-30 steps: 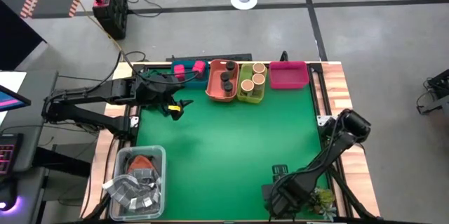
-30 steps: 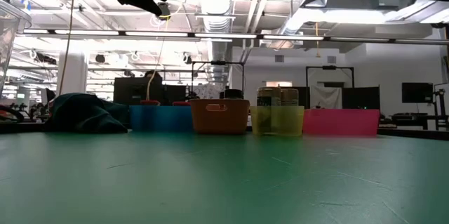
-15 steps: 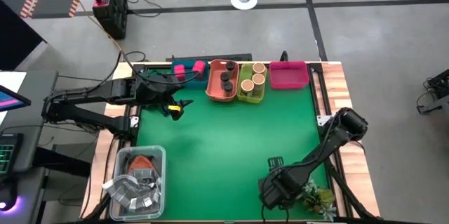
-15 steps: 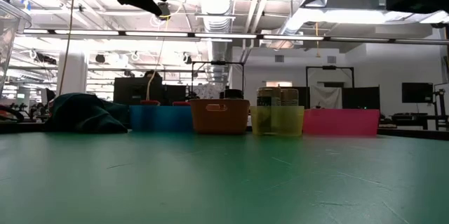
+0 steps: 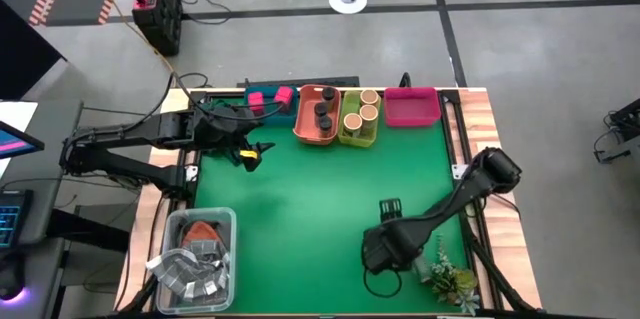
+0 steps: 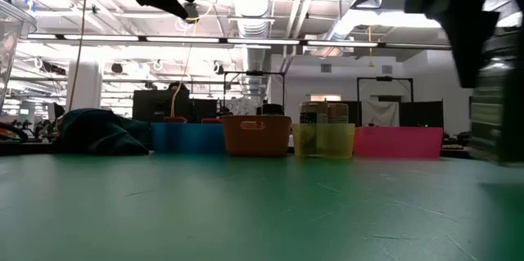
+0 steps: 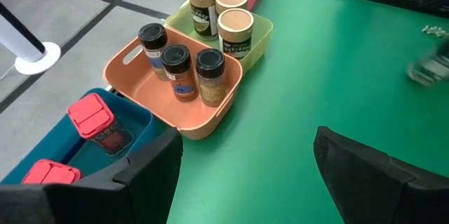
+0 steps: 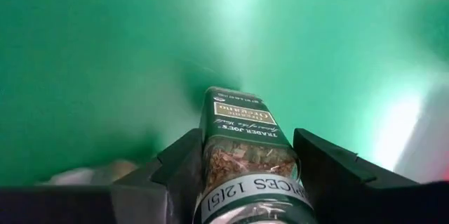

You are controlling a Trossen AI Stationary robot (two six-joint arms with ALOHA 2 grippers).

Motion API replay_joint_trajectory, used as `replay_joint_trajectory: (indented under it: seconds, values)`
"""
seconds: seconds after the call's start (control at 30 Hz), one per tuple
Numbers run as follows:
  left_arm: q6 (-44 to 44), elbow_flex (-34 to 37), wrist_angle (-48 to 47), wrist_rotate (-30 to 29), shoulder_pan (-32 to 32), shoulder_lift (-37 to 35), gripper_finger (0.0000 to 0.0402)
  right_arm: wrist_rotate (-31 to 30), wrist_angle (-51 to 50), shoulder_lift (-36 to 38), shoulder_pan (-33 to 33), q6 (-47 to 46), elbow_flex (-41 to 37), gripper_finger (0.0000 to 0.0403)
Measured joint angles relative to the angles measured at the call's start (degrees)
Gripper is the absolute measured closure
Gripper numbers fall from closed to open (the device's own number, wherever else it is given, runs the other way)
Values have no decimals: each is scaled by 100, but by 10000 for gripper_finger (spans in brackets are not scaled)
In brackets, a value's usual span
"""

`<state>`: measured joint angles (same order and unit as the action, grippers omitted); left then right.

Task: Sort spices by type
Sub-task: Put the bottom green seasoning bottle into the red bin

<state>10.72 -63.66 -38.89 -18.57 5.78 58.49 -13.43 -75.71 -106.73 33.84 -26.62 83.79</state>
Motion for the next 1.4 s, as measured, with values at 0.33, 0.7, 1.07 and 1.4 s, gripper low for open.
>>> replay_joint_trajectory:
  seconds: [0.33, 0.7, 1.07, 1.4]
  values:
    - [120, 0, -101, 2, 0, 0, 96, -1063, -880, 571, -976, 163, 7, 169]
    - [174, 0, -77, -99, 0, -1, 96, -1200, -822, 2466, -3220, 265, -430, 169]
    - [627, 0, 89, -369, 0, -1, 96, -766, 260, 2633, -6477, 2289, -564, 168]
    - [1050, 0, 87, -634, 0, -1, 96, -472, 829, 1449, -8151, 3445, -564, 172]
